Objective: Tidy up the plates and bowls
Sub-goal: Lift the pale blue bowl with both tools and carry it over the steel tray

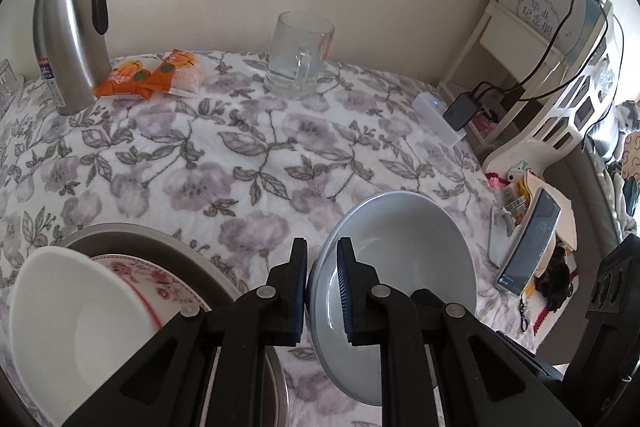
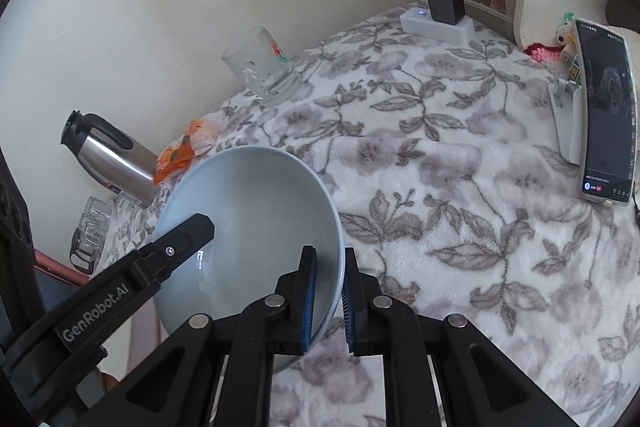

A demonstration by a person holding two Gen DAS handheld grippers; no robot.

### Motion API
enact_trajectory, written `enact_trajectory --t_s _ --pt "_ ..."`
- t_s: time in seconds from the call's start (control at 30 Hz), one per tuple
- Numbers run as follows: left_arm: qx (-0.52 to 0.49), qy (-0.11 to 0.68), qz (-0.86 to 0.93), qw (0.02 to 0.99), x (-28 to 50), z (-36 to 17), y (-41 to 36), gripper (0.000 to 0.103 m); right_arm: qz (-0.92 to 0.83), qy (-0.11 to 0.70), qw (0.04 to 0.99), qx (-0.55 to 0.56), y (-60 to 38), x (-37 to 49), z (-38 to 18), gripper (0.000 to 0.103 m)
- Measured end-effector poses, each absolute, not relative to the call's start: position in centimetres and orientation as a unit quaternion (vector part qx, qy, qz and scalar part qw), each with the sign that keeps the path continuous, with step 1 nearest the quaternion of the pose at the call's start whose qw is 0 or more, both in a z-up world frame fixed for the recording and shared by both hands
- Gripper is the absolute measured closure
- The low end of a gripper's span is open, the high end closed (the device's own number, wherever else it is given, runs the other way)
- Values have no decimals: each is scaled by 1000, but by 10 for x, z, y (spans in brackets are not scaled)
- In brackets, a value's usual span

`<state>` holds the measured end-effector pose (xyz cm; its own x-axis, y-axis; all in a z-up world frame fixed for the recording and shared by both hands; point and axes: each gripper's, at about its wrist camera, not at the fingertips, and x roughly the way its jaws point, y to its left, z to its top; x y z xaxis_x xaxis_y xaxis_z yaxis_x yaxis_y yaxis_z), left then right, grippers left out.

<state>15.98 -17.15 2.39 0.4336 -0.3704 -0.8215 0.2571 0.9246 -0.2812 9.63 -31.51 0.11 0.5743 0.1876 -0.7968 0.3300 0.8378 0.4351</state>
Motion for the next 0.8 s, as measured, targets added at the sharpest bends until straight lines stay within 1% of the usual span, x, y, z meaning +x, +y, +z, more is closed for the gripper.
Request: enact_trajectory --t_s 0.37,0.8 --pt "-82 472 -182 859 143 59 -139 88 -22 438 860 261 -287 84 40 90" --pt "-137 436 -150 877 118 86 -67 88 26 427 876 222 -225 81 73 90"
